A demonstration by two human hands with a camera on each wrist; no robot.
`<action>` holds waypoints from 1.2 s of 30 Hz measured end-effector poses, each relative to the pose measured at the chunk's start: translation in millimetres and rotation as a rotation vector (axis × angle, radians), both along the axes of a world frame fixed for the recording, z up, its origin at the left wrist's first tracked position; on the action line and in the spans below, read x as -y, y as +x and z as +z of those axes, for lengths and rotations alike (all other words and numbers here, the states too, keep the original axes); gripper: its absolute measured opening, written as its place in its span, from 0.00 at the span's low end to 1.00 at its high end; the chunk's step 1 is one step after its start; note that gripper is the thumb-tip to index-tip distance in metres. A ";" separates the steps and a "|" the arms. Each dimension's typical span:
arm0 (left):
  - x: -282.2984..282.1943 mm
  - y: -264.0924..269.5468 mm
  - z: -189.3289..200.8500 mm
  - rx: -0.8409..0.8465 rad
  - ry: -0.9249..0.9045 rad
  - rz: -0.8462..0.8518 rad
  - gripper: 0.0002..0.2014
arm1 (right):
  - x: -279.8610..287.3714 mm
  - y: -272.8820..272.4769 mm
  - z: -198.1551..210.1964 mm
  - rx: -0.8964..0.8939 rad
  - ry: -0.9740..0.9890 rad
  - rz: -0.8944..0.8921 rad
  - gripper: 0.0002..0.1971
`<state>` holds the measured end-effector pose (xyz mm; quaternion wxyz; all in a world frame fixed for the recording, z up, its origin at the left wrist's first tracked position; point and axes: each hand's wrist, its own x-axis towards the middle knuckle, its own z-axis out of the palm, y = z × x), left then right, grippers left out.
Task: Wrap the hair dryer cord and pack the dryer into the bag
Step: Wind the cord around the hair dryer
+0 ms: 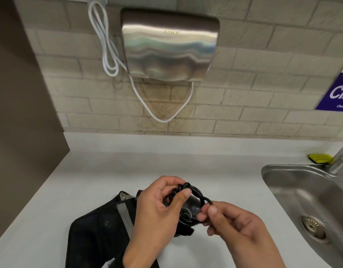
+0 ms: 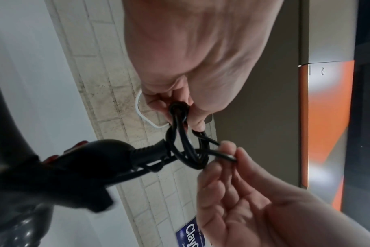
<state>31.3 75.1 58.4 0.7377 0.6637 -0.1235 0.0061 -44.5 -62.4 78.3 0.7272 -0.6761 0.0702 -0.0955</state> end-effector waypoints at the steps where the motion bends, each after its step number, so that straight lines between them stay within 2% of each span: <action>1: 1.8 -1.0 -1.0 -0.007 -0.005 -0.008 0.08 | 1.5 1.7 -1.8 -0.028 0.104 0.012 0.21; 4: 5.5 -3.9 -3.7 -0.021 -0.017 -0.019 0.08 | 4.5 8.2 -4.2 -0.088 0.468 0.031 0.31; 6: 5.5 -3.0 -4.4 -0.014 -0.016 -0.008 0.08 | 6.5 9.4 -5.5 -0.050 0.564 0.079 0.32; 7: 4.9 -1.7 -4.5 -0.007 -0.013 -0.001 0.08 | 8.2 8.6 -8.0 -0.014 0.547 0.128 0.31; 10: 3.1 1.0 -4.9 0.011 -0.009 0.019 0.08 | 8.5 2.5 -16.6 0.091 0.268 0.263 0.23; 13: 4.2 -0.9 -4.3 0.000 -0.014 0.007 0.06 | 7.5 -1.3 -29.0 0.149 0.024 0.284 0.14; 15: 5.9 -3.2 -5.2 -0.019 -0.011 -0.004 0.06 | 7.0 -2.5 -35.7 0.237 -0.238 0.174 0.10; 18: 8.3 -2.2 -10.9 -0.066 0.021 -0.029 0.05 | 12.5 1.1 -32.9 0.410 -0.629 -0.062 0.12; 20: 9.4 -1.6 -15.0 -0.095 0.062 -0.065 0.05 | 18.1 4.2 -22.7 0.519 -0.816 -0.096 0.15; 22: 12.0 -3.7 -17.0 -0.111 0.086 -0.102 0.04 | 22.7 7.4 -12.9 0.596 -0.916 -0.096 0.16; 25: 18.1 -8.4 -17.6 -0.141 0.060 -0.131 0.04 | 18.0 12.6 -3.9 0.584 -0.841 -0.214 0.15; 27: 20.2 -8.6 -17.4 -0.161 0.029 -0.123 0.04 | 12.1 13.0 0.1 0.453 -0.592 -0.280 0.18; 29: 19.9 -5.9 -18.1 -0.173 -0.004 -0.106 0.05 | 9.0 11.8 4.9 0.359 -0.340 -0.288 0.17; 31: 18.9 -3.5 -17.8 -0.188 -0.045 -0.103 0.04 | 9.3 10.4 8.6 0.306 -0.220 -0.355 0.16; 33: 17.6 -1.7 -18.0 -0.217 -0.099 -0.105 0.02 | 10.2 7.7 12.2 0.233 -0.188 -0.387 0.13; 36: 16.4 0.7 -20.2 -0.242 -0.137 -0.094 0.02 | 12.8 1.0 15.4 0.078 -0.252 -0.258 0.09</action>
